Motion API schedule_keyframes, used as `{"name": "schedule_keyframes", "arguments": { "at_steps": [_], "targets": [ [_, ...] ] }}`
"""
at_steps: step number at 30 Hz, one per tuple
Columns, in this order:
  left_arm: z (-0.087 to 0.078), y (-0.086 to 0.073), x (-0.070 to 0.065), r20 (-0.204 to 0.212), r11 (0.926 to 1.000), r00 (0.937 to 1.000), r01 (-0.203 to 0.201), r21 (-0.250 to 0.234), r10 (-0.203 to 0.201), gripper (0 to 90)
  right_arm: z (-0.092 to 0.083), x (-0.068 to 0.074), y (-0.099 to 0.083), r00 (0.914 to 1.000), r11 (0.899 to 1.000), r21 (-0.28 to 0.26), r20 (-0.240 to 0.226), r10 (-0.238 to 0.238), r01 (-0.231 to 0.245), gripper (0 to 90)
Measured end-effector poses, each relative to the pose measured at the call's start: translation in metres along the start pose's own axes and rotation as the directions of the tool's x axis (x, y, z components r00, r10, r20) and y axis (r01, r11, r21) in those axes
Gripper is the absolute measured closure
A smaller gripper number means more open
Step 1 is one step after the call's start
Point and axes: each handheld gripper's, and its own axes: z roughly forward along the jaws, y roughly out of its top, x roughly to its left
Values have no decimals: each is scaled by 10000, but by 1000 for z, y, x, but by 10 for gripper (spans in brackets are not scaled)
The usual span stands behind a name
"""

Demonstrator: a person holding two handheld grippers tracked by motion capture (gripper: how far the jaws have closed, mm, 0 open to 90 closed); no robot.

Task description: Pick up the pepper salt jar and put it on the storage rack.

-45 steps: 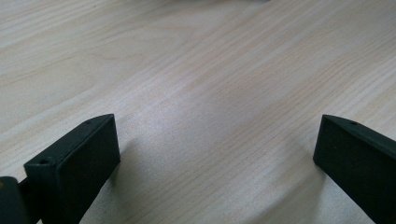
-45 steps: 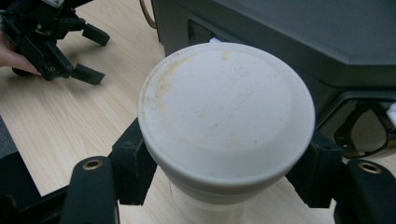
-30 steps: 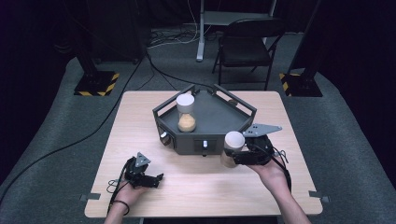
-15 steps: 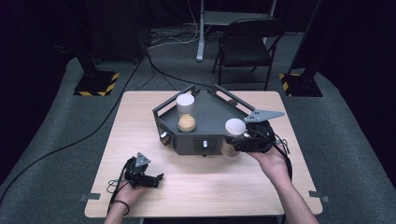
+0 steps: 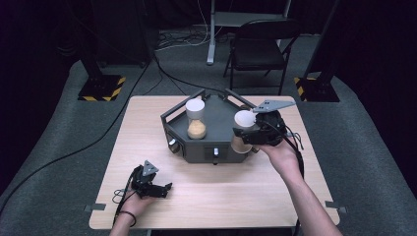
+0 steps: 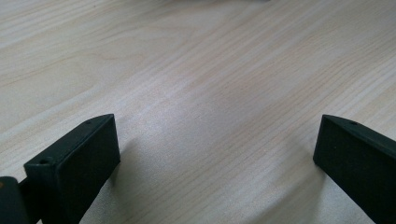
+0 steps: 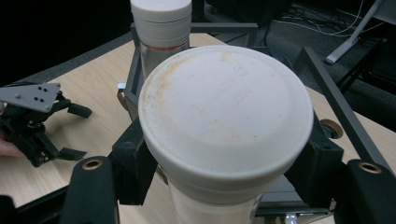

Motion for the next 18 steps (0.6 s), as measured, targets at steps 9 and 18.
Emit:
{"name": "schedule_keyframes", "arguments": {
  "at_steps": [9,18],
  "targets": [
    [0,0,0,1,10000,10000,0,0,0,3,11,-3,13,9994,10000,-27,339,29,-28,329],
    [0,0,0,3,10000,10000,0,-1,0,3,39,-8,23,9970,9997,94,734,231,-239,329]
  ]
}}
